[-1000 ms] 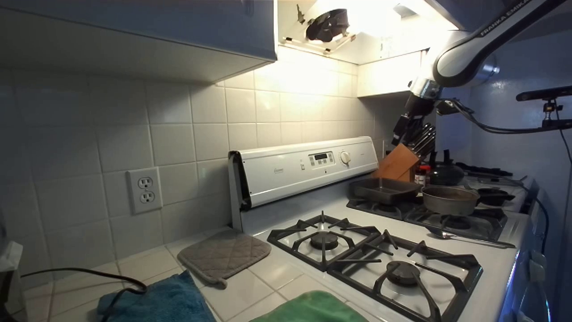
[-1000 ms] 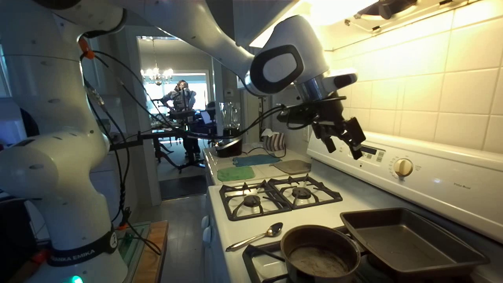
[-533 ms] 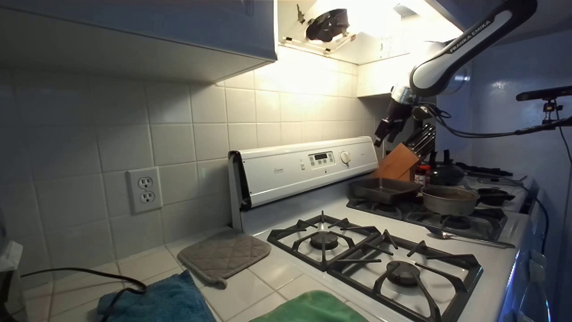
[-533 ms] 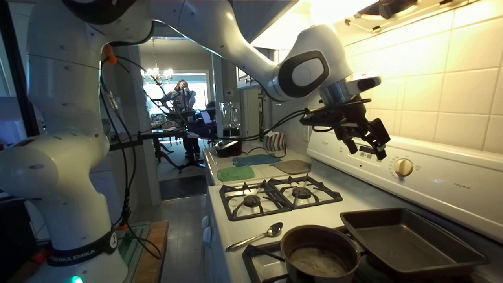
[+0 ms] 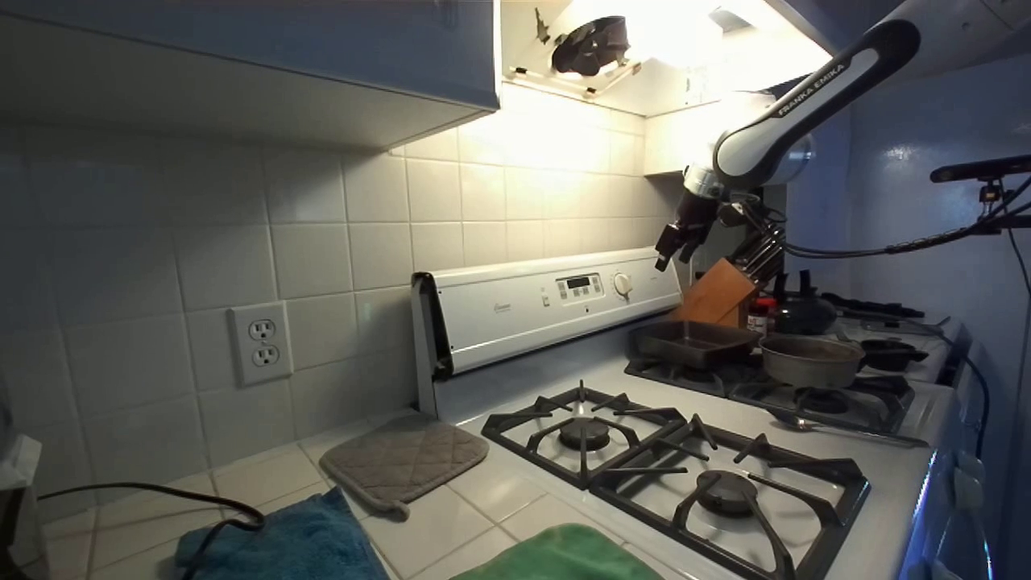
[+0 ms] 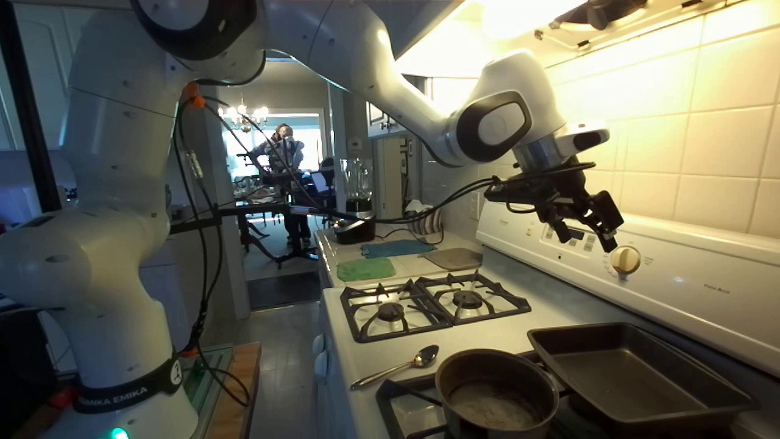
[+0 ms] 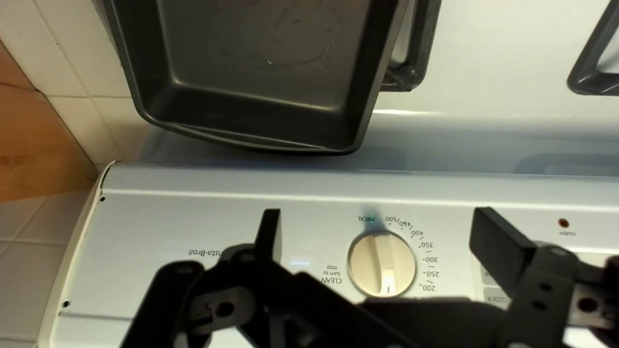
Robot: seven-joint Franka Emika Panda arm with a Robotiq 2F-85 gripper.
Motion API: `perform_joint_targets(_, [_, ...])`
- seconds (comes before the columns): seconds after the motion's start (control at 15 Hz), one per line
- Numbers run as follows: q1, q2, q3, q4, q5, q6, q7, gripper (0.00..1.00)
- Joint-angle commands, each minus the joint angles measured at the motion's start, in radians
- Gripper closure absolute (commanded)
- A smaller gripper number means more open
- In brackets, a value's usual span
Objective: Twist the nozzle on the stove
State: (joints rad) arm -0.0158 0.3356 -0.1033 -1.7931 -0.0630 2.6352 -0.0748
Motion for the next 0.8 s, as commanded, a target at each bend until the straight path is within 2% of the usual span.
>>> perform_joint_targets(0.0, [-0.016,-0.002,0.016,0.002,-0.009,-0.003,0.005,0.0])
perform_joint_targets(0.27, [-0.018,-0.004,0.01,-0.008,-0.012,0.008,0.016,0.0])
perform_joint_targets(0.73, [-0.069,0.05,0.081,0.018,0.076,0.093,-0.071,0.0])
